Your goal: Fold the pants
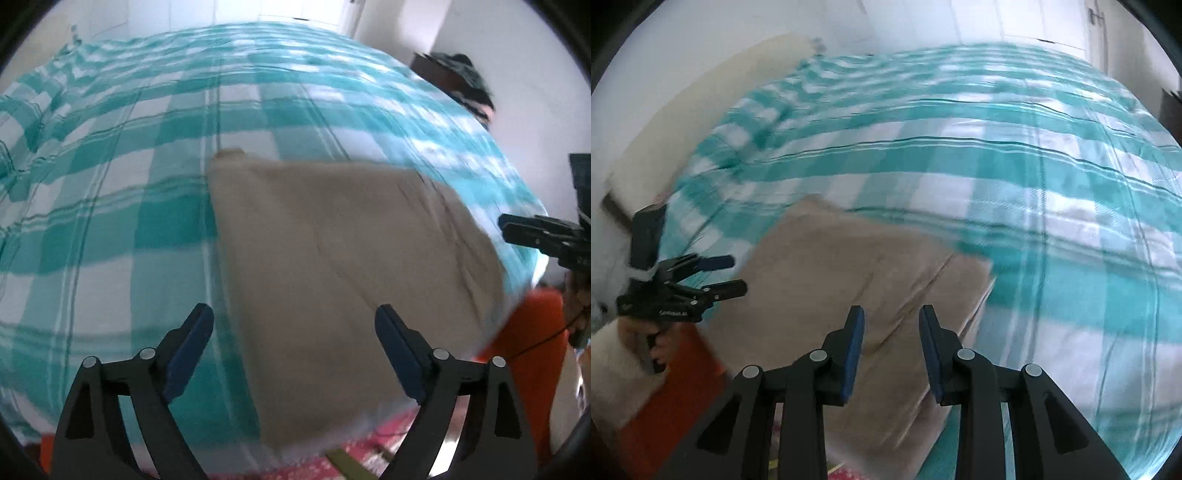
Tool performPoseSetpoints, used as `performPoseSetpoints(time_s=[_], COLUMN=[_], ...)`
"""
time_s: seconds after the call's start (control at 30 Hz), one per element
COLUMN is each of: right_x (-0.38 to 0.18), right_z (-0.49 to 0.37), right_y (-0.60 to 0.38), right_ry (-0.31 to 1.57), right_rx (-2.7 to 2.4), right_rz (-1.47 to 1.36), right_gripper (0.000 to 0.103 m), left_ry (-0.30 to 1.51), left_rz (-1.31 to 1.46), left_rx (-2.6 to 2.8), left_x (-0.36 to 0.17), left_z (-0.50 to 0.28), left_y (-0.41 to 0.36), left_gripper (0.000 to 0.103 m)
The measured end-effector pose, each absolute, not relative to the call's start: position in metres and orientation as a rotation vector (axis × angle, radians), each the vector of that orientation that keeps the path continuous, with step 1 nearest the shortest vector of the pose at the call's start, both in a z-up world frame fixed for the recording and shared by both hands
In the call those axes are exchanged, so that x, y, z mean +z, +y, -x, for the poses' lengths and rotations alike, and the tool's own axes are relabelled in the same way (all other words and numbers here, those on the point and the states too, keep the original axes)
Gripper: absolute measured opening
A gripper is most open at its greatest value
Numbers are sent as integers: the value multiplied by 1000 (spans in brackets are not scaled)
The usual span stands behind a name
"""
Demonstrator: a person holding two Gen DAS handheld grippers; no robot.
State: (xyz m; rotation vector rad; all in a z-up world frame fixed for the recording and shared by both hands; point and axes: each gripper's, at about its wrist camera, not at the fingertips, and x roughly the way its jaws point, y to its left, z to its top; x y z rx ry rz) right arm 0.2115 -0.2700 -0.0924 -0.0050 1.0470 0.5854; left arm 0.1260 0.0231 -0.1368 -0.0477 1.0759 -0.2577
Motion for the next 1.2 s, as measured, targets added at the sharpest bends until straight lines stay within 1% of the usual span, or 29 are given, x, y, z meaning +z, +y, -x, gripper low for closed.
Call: performPoseSetpoints(time_s=[0.07,0.13,0.2,0.27,0.3,0.33,0.37,0.4,0.47,0.53,0.63,0.77,0.8,0.83,0.87,0.9,0.93,0.97,1.0,1.03,1.13,1.2], right_x=[-102,-130,-143,-133,-127,-122,-117,-112,-111,-118,-151,-185,-191,-196,-198,-199,-198,-195,-187,-179,-142,-118], right_z=[-184,-167,-155,-149,-148,-147,-146,-149,-162,-182,-221,-247,-252,-256,-259,-261,-262,-262,-260,-258,-257,-265], right_y=[-273,-271,-274,-279,-284,-288,-296,-305,-322,-330,-336,-334,-329,-324,-322,-322,-321,-319,-314,-308,-287,-277], right_ry=[1059,1134,1112,1087,1076,1061,1044,1024,1019,1064,1179,1277,1305,1327,1331,1333,1340,1340,1326,1311,1253,1205], right_rx=[602,560,528,504,502,504,504,498,487,510,497,542,555,559,564,568,573,572,579,581,595,633], right_rz=[-16,18,9,-50,-93,-135,-178,-220,-308,-380,-462,-595,-587,-560,-547,-548,-558,-548,-506,-456,-333,-305], right_gripper=[31,31,31,31,34,47,56,69,70,70,70,70,69,69,68,61,51,46,41,38,32,31], left_ry=[1136,1167,1163,1113,1092,1067,1051,1041,1070,1131,1235,1309,1319,1317,1313,1298,1282,1273,1260,1238,1191,1149], left_rz=[-6,15,92,128,131,137,149,176,231,299,388,471,470,464,463,440,433,430,410,372,354,351], left_rx=[-241,-231,-225,-239,-241,-241,-235,-222,-235,-251,-227,-301,-310,-314,-318,-289,-295,-297,-295,-290,-312,-321], left_x=[-154,-168,-159,-138,-131,-123,-118,-114,-121,-139,-172,-188,-190,-189,-188,-183,-175,-168,-159,-146,-116,-95], left_z=[-119,-115,-113,-111,-111,-112,-116,-125,-144,-168,-196,-205,-206,-205,-204,-202,-200,-197,-196,-196,-206,-223], left_y=[15,14,22,30,32,37,42,51,61,68,72,64,60,57,54,53,51,50,47,42,41,44], left_gripper=[91,91,88,89,90,93,96,96,97,96,96,95,92,67,50,39,23,16,15,13,12,12])
